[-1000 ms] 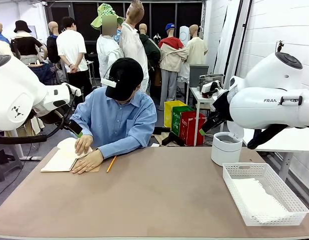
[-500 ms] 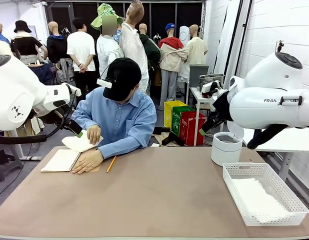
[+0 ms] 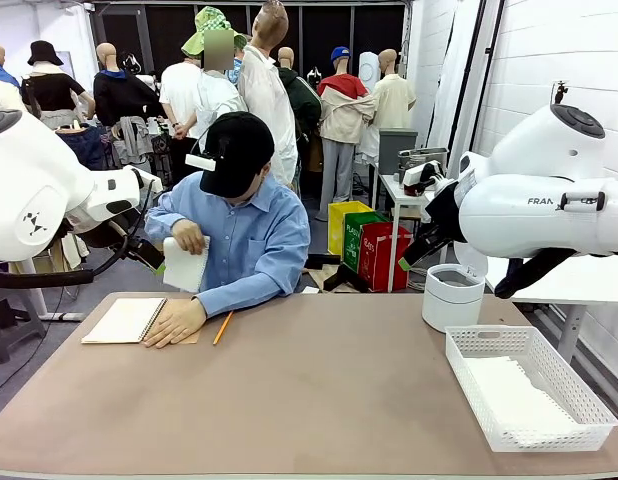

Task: Sort the paper based on its condition.
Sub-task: If a person hands you a paper, place it in the Organizing basket , and if it's crumpled, put it in the Trash can.

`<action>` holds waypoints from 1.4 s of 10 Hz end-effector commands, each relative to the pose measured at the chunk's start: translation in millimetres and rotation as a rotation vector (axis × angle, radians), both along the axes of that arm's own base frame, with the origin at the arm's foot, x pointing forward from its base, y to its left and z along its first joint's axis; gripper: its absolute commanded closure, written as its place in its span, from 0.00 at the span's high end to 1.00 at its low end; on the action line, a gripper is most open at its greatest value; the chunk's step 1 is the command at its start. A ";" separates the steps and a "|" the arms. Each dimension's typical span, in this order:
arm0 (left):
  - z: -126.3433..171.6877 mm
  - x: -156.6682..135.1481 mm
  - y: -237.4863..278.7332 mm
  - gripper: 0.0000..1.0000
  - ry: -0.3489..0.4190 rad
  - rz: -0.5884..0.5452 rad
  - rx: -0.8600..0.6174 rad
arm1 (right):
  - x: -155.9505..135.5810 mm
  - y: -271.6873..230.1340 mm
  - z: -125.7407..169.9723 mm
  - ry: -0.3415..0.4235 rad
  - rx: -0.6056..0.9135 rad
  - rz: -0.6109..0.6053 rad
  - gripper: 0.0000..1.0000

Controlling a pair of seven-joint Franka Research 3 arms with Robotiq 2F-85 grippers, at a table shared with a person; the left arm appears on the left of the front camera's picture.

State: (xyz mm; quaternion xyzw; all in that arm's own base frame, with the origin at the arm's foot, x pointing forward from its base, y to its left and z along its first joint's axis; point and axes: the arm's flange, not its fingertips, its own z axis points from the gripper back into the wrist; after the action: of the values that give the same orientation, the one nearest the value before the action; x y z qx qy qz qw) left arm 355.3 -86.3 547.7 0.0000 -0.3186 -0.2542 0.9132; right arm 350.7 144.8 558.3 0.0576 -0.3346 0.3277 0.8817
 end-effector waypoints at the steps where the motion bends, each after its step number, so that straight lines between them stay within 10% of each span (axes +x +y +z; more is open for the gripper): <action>1: -0.6 0.5 0.4 1.00 0.002 0.001 0.000 | 0.9 -1.7 1.1 0.000 0.004 -0.002 1.00; 14: -0.6 0.5 0.4 1.00 0.002 0.001 0.000 | 0.9 -1.7 1.1 0.000 0.004 -0.002 1.00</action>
State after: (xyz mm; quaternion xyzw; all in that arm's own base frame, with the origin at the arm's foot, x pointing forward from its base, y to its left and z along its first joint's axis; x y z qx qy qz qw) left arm 355.3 -86.3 547.7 0.0000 -0.3186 -0.2542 0.9132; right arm 350.7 144.8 558.3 0.0576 -0.3346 0.3277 0.8817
